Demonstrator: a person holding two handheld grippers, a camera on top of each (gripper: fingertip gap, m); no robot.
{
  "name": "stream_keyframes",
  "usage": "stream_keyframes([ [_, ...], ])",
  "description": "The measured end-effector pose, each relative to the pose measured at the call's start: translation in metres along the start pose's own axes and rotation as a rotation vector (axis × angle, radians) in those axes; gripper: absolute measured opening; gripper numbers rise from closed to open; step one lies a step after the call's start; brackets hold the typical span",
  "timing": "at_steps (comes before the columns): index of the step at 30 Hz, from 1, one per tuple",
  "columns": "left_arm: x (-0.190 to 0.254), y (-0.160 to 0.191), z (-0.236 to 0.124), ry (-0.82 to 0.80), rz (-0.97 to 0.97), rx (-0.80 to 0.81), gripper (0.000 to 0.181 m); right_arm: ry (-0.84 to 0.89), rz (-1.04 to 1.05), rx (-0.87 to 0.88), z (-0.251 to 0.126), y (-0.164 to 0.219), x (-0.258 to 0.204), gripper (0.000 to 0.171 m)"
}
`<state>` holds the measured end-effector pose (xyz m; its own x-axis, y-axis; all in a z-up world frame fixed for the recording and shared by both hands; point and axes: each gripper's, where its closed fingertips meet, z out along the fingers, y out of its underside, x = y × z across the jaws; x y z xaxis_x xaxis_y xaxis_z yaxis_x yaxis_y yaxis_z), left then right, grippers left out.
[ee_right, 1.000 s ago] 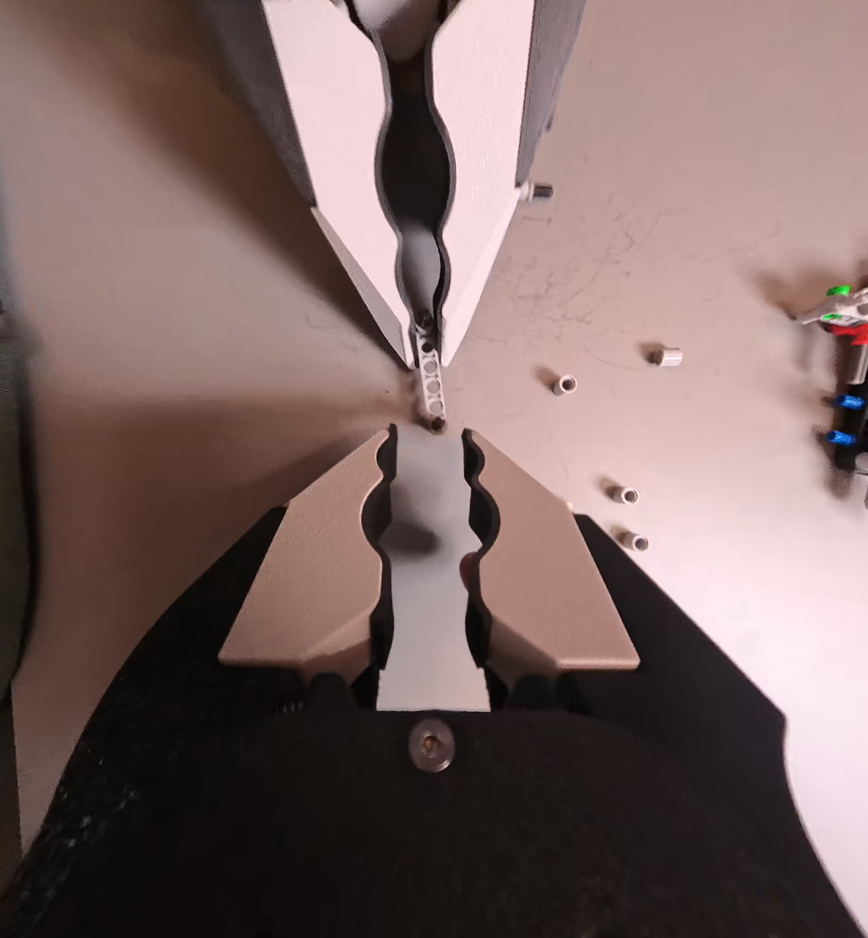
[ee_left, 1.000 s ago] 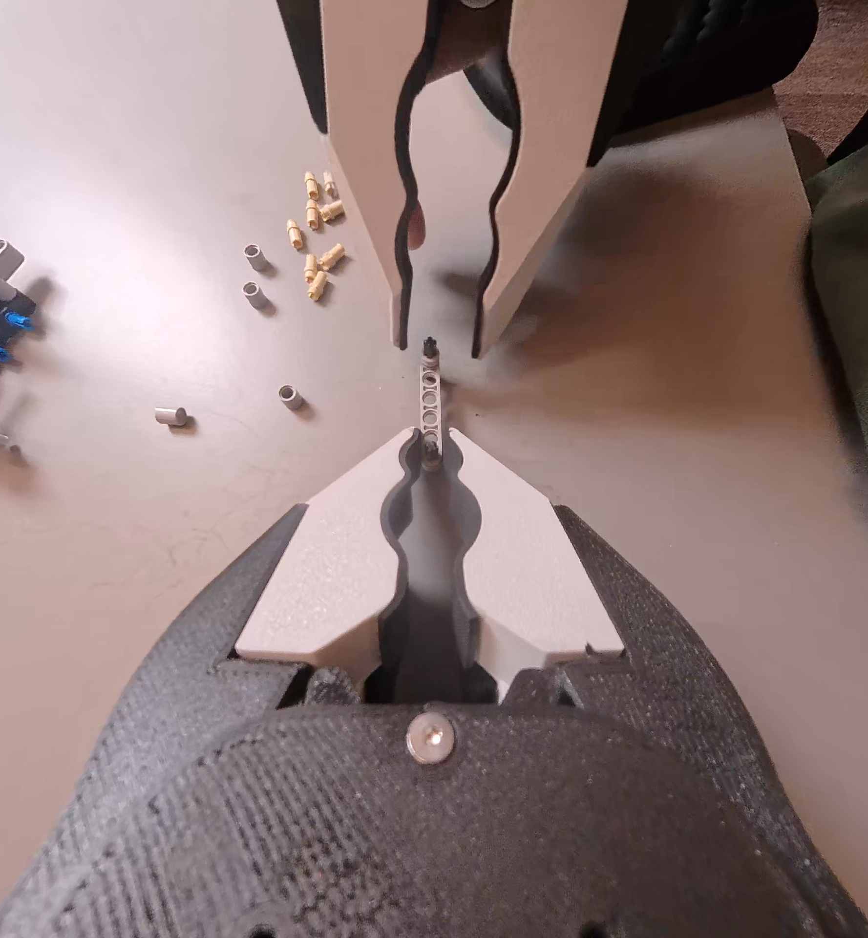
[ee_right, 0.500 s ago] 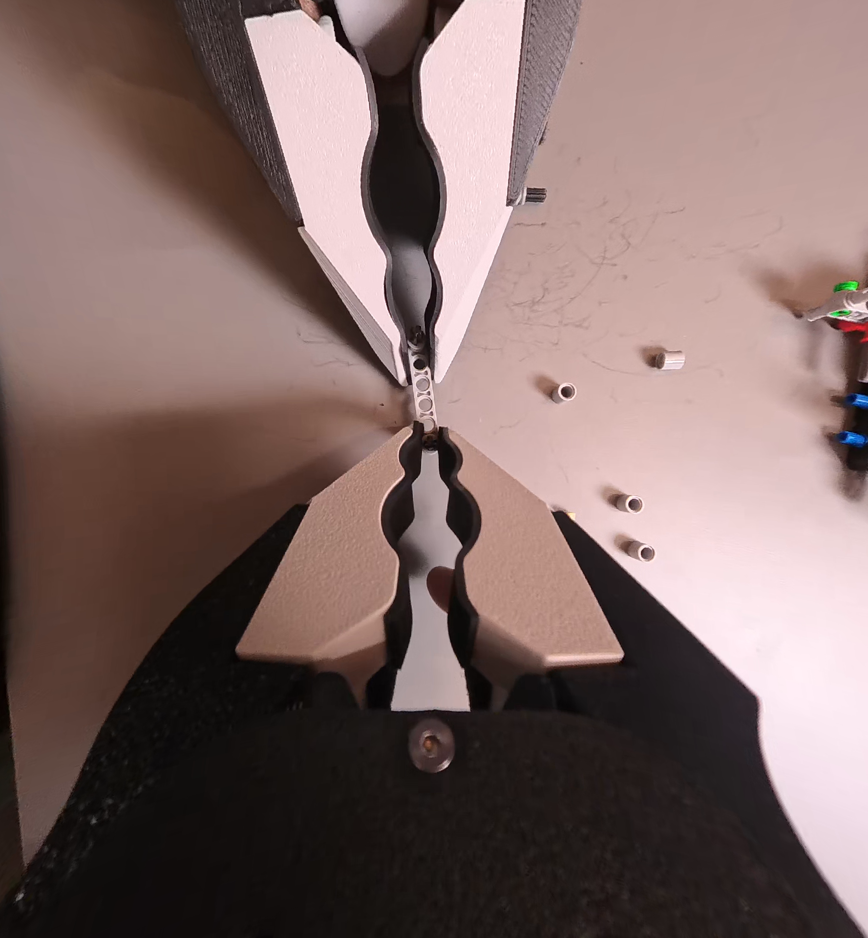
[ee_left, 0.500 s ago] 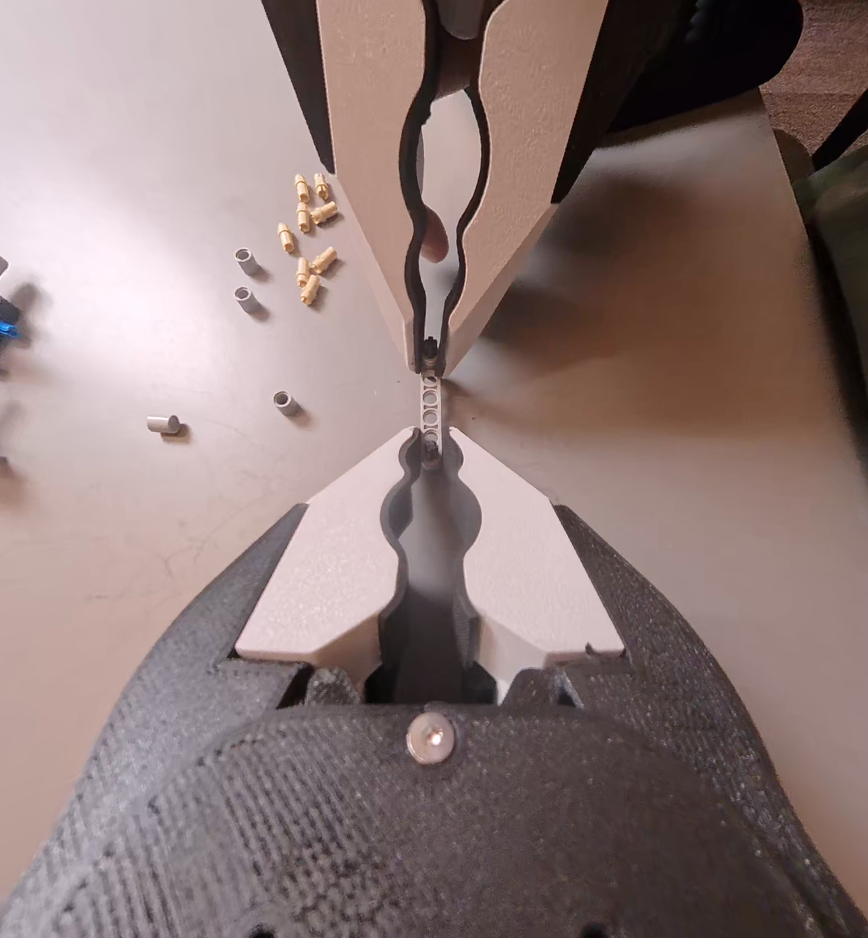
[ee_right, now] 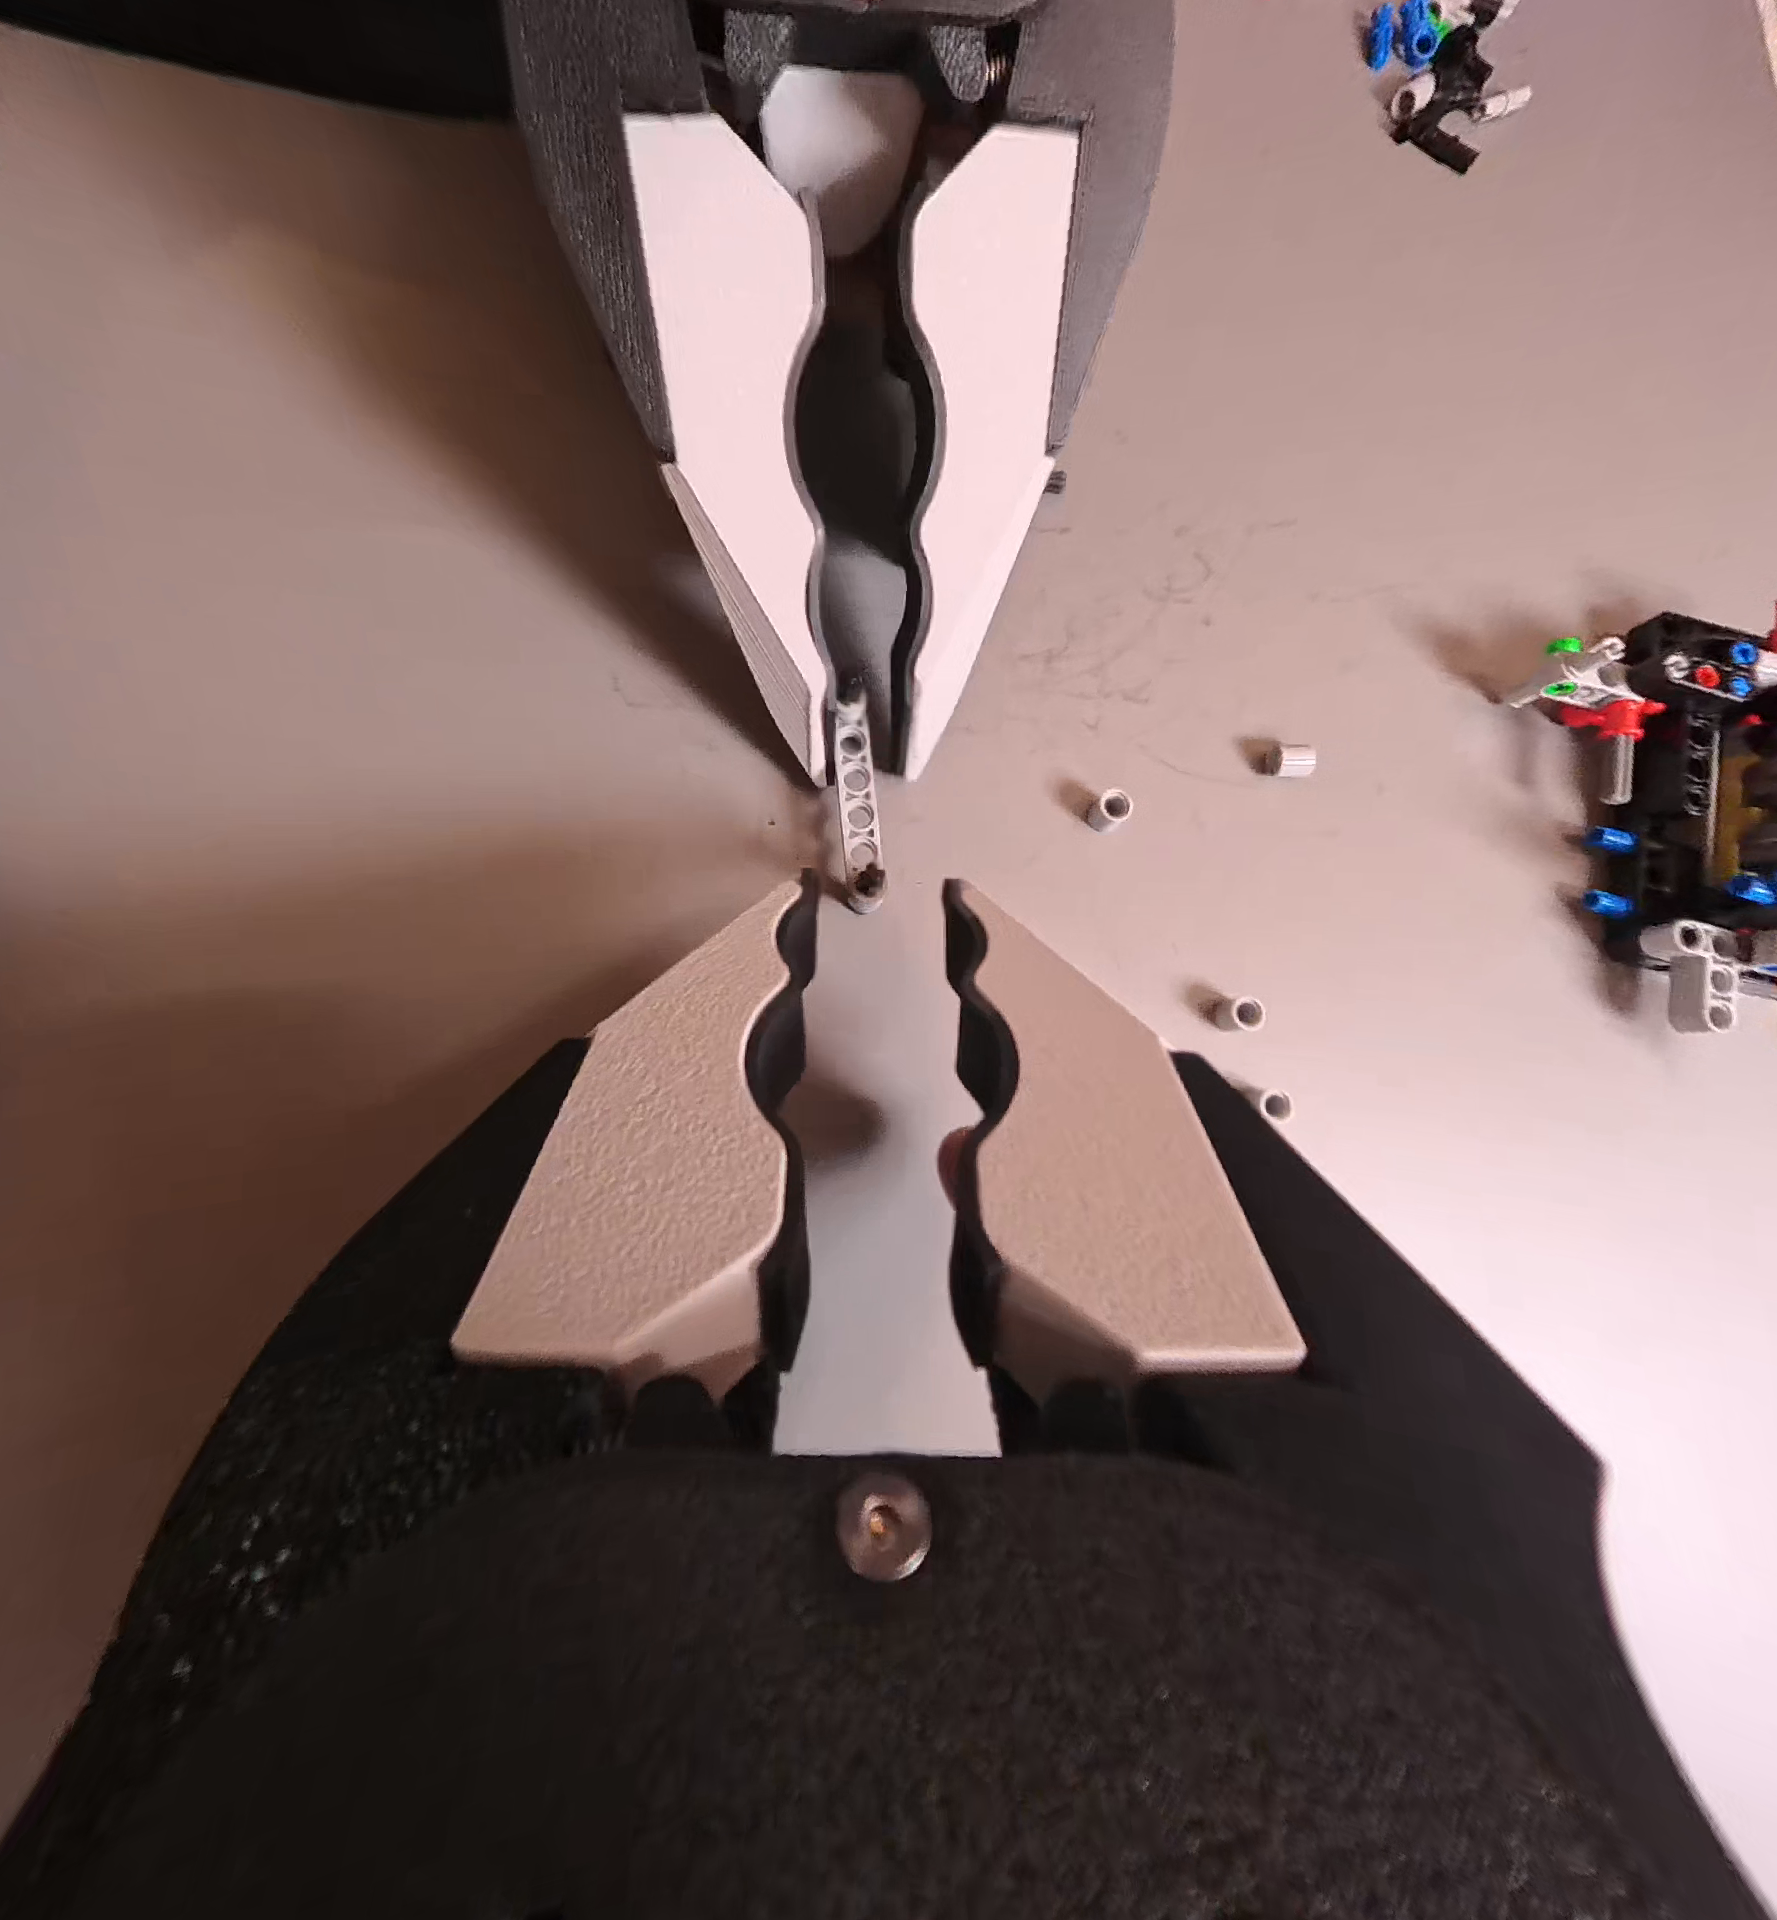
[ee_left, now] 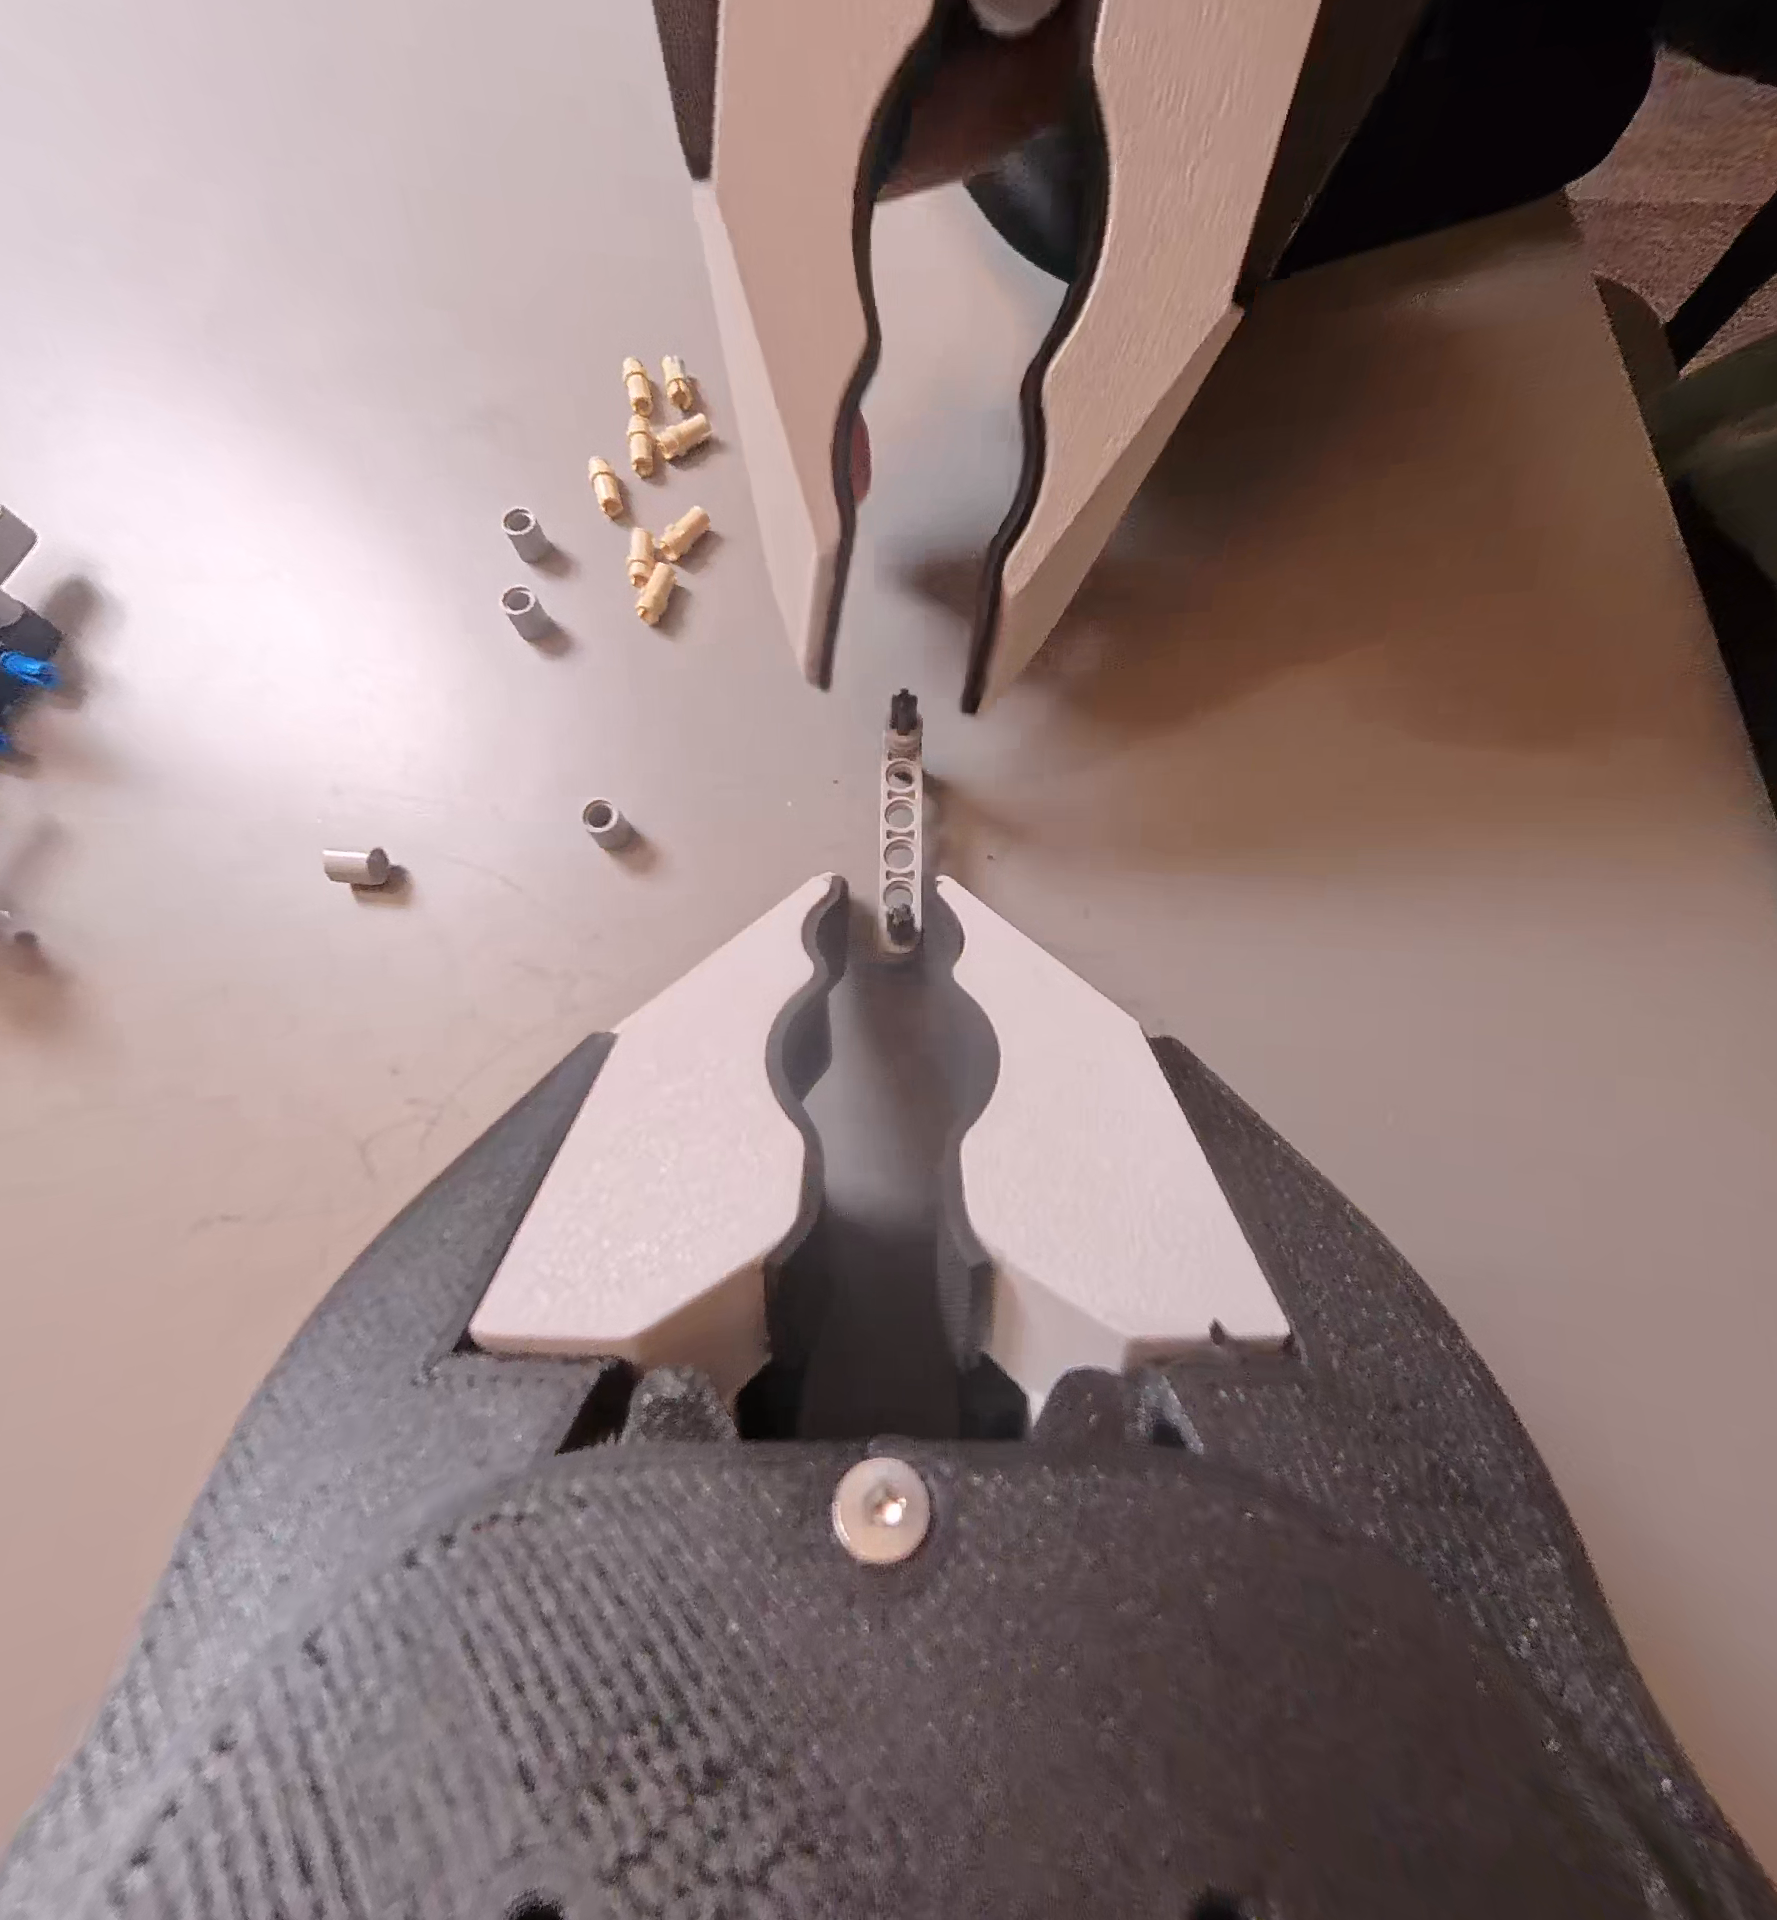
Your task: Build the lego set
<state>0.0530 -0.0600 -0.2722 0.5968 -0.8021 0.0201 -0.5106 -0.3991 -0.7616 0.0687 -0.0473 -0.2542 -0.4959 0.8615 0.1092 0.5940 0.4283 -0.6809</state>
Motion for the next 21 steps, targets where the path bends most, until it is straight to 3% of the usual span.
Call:
stream_keyframes([
  [3,0.0,0.0,0.0,-0.01,0.015,0.001,0.01,-0.011,-0.005,-0.036,0.01,0.005,0.003,0.005],
  [7,-0.001,-0.002,-0.003,0.014,-0.066,0.02,0.005,-0.09,0.095,0.031,0.008,-0.001,0.002,0.005],
  [8,-0.001,-0.006,-0.007,0.048,-0.139,0.052,0.005,-0.085,0.113,0.079,0.005,-0.006,0.006,0.006],
  [11,-0.005,-0.029,-0.029,0.235,-0.432,0.236,0.005,-0.039,0.069,0.258,-0.014,-0.026,0.014,0.032],
  [14,-0.008,-0.04,-0.053,0.437,-0.651,0.376,0.005,0.047,-0.046,0.338,-0.025,-0.037,0.018,0.037],
  [21,0.001,-0.048,-0.065,0.579,-0.718,0.433,0.005,0.085,-0.099,0.401,-0.023,-0.052,0.016,0.033],
])
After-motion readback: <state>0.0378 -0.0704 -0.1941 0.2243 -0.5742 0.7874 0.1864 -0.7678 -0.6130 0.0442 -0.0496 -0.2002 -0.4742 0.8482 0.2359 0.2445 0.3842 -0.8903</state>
